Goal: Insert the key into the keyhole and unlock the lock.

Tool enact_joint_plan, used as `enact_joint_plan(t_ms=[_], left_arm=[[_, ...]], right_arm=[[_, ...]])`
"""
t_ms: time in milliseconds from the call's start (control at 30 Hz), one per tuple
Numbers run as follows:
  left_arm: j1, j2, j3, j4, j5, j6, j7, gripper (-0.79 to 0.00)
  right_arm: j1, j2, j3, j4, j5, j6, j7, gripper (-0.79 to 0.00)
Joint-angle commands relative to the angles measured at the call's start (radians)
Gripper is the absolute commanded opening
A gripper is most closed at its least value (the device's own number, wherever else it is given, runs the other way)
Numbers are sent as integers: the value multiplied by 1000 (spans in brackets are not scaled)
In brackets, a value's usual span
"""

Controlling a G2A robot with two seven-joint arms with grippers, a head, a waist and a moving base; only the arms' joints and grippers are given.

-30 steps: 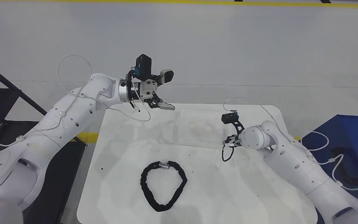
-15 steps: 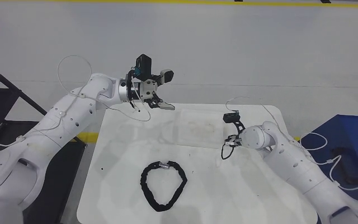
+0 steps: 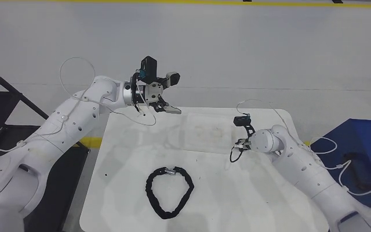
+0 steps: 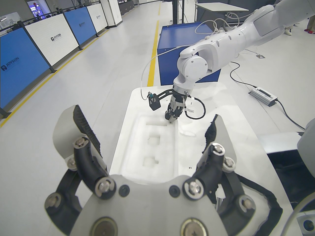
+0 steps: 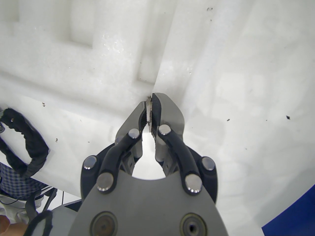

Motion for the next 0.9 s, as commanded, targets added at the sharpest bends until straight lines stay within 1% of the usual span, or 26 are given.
enact_joint_plan(t_ms=[0,200,433,667,867], left_arm=[[0,0,0,0,0,0,0,0],[0,0,0,0,0,0,0,0],[0,0,0,0,0,0,0,0],[0,0,0,0,0,0,0,0],[0,0,0,0,0,0,0,0]], right_arm=[[2,0,1,-14,-19,2,12,-785],[3,9,19,-80,-88,25,67,-785],[-18,34,76,-226,-166,59,155,-785],[-105,74,206,-449,-147,48,194,-785],[-213,106,356,-641,-98,39,161,-785]])
